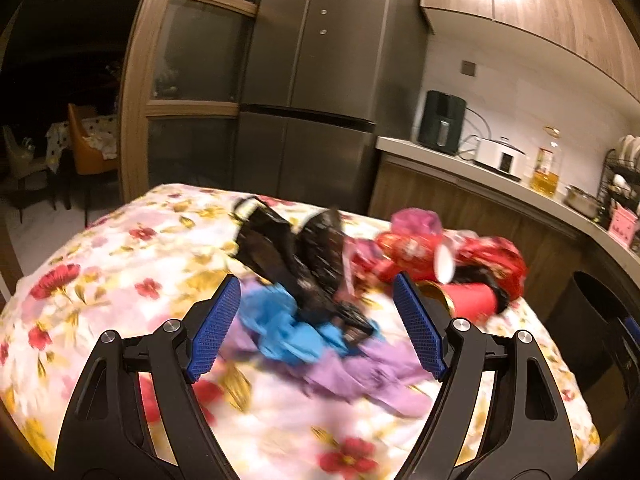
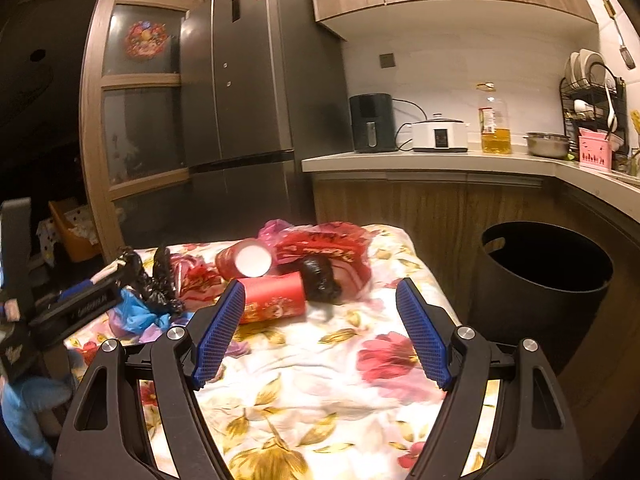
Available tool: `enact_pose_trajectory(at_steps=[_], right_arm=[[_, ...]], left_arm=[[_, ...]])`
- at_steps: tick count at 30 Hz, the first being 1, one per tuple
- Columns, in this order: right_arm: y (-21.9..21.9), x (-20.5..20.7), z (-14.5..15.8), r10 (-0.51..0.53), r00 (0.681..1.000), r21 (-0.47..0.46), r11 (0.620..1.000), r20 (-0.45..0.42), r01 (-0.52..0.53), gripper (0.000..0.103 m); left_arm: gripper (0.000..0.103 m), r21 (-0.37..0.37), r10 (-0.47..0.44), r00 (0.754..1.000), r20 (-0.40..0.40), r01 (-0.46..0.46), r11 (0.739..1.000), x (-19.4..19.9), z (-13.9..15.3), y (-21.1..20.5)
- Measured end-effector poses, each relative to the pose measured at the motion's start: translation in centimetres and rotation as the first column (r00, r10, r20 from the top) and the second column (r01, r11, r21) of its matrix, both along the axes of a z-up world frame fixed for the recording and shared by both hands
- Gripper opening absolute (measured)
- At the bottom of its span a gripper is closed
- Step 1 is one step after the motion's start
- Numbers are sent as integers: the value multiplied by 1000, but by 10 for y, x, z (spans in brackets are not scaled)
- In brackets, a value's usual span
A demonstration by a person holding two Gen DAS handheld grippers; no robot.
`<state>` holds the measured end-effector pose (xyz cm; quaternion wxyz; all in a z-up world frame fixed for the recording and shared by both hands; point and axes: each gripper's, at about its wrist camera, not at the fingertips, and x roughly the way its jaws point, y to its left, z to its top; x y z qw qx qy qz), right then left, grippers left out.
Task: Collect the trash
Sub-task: 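Grasp the black plastic bags with the left gripper and lift them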
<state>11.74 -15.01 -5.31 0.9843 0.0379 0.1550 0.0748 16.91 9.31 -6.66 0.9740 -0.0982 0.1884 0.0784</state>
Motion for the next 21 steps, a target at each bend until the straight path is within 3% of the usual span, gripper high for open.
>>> enact_pose_trajectory(at_steps=[5, 14, 17, 19, 21], right_arm=[[17, 8, -6, 28, 1000, -9, 1000, -15, -28, 77], [47, 23, -13, 82, 996, -39, 996, -32, -84, 76], [56, 28, -16, 97, 994, -43, 994, -40, -99, 76], [62, 31, -18, 106, 993, -50, 993, -44, -109, 75], [67, 33, -19, 114, 992, -55, 992, -48, -117, 75]], left_arm=[[74, -6, 14, 999, -37, -14, 1000, 24, -3, 17], [51, -83, -10, 991, -130, -1, 997, 66, -18, 42], [32, -114, -33, 989, -146, 16, 993, 73, -21, 47], [14, -131, -53, 987, -151, 33, 991, 75, -23, 49], [5, -146, -73, 987, -144, 52, 988, 76, -24, 49]])
